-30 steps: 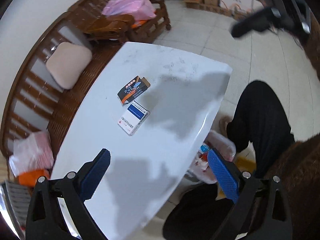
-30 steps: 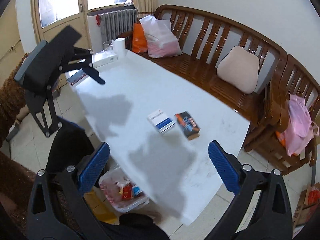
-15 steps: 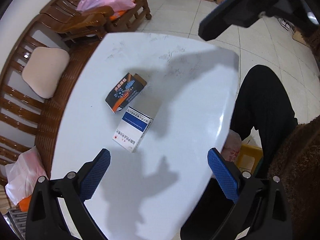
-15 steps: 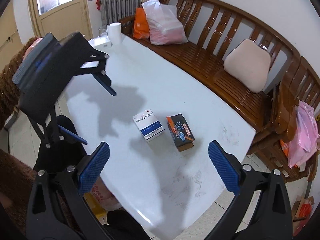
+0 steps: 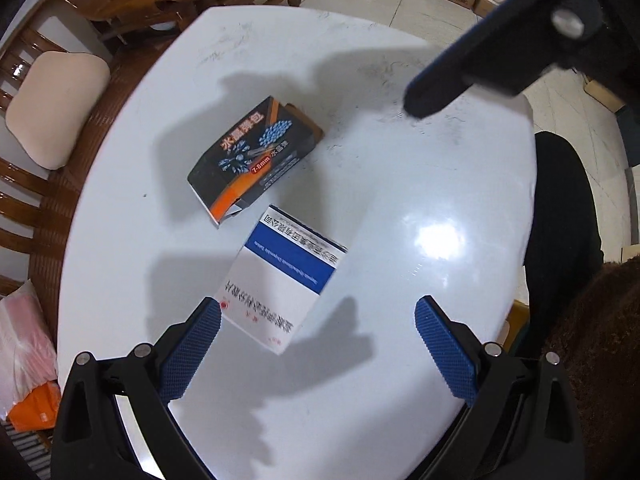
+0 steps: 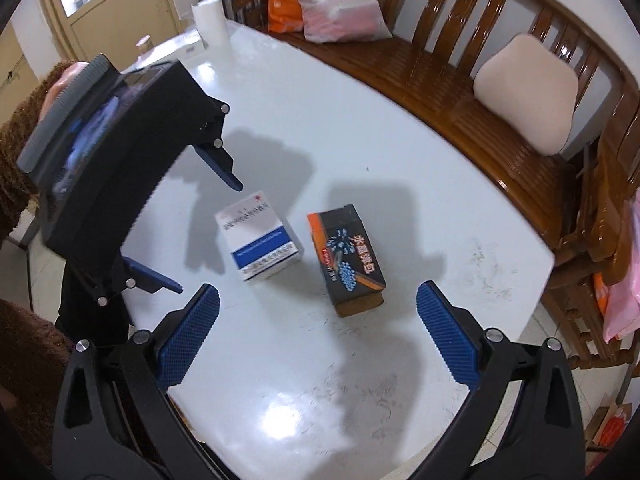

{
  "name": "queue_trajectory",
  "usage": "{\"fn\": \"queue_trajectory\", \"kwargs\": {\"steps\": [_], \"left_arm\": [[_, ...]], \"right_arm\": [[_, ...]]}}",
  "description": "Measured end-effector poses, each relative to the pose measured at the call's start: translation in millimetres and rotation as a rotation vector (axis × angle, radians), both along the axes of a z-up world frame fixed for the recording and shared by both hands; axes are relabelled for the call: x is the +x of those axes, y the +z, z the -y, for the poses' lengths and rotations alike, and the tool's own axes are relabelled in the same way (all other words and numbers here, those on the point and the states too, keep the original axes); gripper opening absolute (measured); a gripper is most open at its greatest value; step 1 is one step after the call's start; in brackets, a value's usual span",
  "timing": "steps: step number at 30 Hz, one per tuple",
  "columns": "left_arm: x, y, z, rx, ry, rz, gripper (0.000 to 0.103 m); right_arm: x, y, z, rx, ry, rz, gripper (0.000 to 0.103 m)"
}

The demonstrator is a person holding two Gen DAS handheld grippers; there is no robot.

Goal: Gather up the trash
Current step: 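Move both tools back over the table toward the medicine box and black-orange box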

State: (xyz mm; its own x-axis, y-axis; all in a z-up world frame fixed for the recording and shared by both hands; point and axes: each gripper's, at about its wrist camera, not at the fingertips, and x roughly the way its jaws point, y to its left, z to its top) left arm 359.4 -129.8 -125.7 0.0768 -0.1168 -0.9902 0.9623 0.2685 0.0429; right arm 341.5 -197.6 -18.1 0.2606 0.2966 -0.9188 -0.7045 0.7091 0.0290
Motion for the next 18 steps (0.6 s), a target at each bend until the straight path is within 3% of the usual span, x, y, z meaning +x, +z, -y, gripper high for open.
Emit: {"fn": "queue_trajectory", "kwargs": {"steps": [18], "left_arm": [[39, -42, -3, 0.002, 0.011, -0.087, 0.095]], "right_arm": [[38, -70, -12, -0.054, 0.038, -0.103, 0.097]]}}
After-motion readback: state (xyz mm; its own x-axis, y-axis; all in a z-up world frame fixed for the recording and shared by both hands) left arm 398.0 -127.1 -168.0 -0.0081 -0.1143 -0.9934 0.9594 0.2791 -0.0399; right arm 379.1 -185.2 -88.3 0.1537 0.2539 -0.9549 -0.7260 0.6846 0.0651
